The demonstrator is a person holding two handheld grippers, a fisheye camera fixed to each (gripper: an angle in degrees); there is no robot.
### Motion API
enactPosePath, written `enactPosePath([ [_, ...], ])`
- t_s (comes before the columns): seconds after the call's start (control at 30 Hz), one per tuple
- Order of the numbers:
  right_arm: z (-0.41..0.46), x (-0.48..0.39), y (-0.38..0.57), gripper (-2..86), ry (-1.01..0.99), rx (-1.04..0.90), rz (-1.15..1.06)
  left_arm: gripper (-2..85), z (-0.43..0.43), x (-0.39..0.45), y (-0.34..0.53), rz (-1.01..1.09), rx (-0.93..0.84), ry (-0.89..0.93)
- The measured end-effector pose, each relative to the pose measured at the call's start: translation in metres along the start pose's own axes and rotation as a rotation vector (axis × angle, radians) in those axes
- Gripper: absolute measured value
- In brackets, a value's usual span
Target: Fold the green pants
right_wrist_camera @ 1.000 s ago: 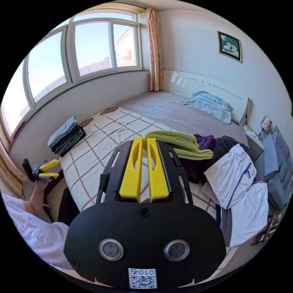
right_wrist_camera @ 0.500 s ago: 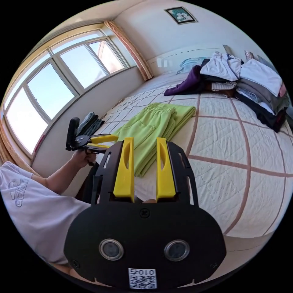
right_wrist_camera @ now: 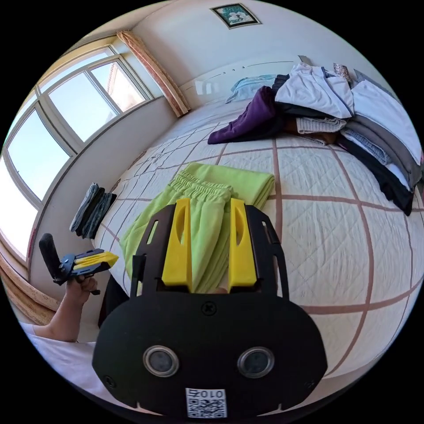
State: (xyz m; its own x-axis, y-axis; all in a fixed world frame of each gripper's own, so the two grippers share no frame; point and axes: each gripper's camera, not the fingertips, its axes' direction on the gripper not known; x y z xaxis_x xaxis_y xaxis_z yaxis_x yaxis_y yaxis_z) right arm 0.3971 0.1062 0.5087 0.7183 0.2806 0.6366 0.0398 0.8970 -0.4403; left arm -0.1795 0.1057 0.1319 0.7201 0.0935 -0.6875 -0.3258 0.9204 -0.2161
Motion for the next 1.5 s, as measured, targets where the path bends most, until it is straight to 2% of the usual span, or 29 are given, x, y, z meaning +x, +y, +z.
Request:
enactPosePath([
  [0.07,0.027,0.007,-0.009,12.4,0.064,-0.109,0.004,3.7,-0.012,-0.004,0.002,0.013,0.023,-0.006],
  [0.13,0.04,0.015,-0.007,12.2,0.031,-0.137,0.04,7.2,-0.024,-0.011,0.0,-0.018,0.004,0.015],
  [0.2,0.039,0.015,-0.001,11.4,-0.005,-0.107,0.051,10.3,-0.031,-0.015,0.001,-0.034,-0.017,0.018],
  [0.27,0.029,-0.005,0.012,9.6,0.047,-0.087,-0.035,12.6,-0.038,-0.017,0.001,-0.05,-0.01,0.034],
  [0.4,-0.009,-0.044,0.044,7.4,0.042,0.004,-0.147,15.8,-0.051,-0.027,-0.001,-0.139,0.054,0.164],
  [0.47,-0.034,-0.079,0.079,6.7,0.02,0.109,-0.289,17.1,-0.056,-0.03,-0.003,-0.17,0.068,0.21],
  [0.63,-0.037,-0.153,0.166,5.9,-0.045,0.2,-0.678,20.0,-0.085,-0.026,0.008,-0.197,0.142,0.297],
  [0.77,-0.009,-0.197,0.224,5.4,-0.091,0.148,-0.868,19.4,-0.074,-0.047,0.041,-0.344,0.102,0.374],
  [0.83,0.0,-0.209,0.238,5.2,-0.085,0.107,-0.9,17.1,-0.069,-0.066,0.069,-0.448,0.067,0.357],
  [0.9,0.002,-0.208,0.241,5.2,-0.155,0.06,-0.863,13.9,-0.071,-0.077,0.088,-0.461,0.049,0.287],
  [0.93,-0.001,-0.205,0.239,4.9,-0.233,0.011,-0.84,12.4,-0.072,-0.086,0.098,-0.47,0.05,0.303],
  [1.0,-0.015,-0.197,0.238,4.7,-0.267,0.021,-0.812,11.3,-0.078,-0.099,0.114,-0.494,0.077,0.35],
  [1.17,-0.06,-0.139,0.227,7.4,0.018,0.317,-0.585,10.0,-0.138,-0.131,0.15,-0.477,0.292,0.459],
  [1.23,-0.052,-0.135,0.215,9.4,0.111,0.279,-0.645,9.8,-0.184,-0.144,0.165,-0.444,0.362,0.418],
  [1.37,-0.023,-0.155,0.175,12.1,0.282,0.177,-0.857,9.8,-0.221,-0.153,0.191,-0.477,0.364,0.367],
  [1.5,-0.033,-0.164,0.132,12.3,0.211,0.16,-0.86,9.8,-0.232,-0.13,0.222,-0.436,0.291,0.377],
])
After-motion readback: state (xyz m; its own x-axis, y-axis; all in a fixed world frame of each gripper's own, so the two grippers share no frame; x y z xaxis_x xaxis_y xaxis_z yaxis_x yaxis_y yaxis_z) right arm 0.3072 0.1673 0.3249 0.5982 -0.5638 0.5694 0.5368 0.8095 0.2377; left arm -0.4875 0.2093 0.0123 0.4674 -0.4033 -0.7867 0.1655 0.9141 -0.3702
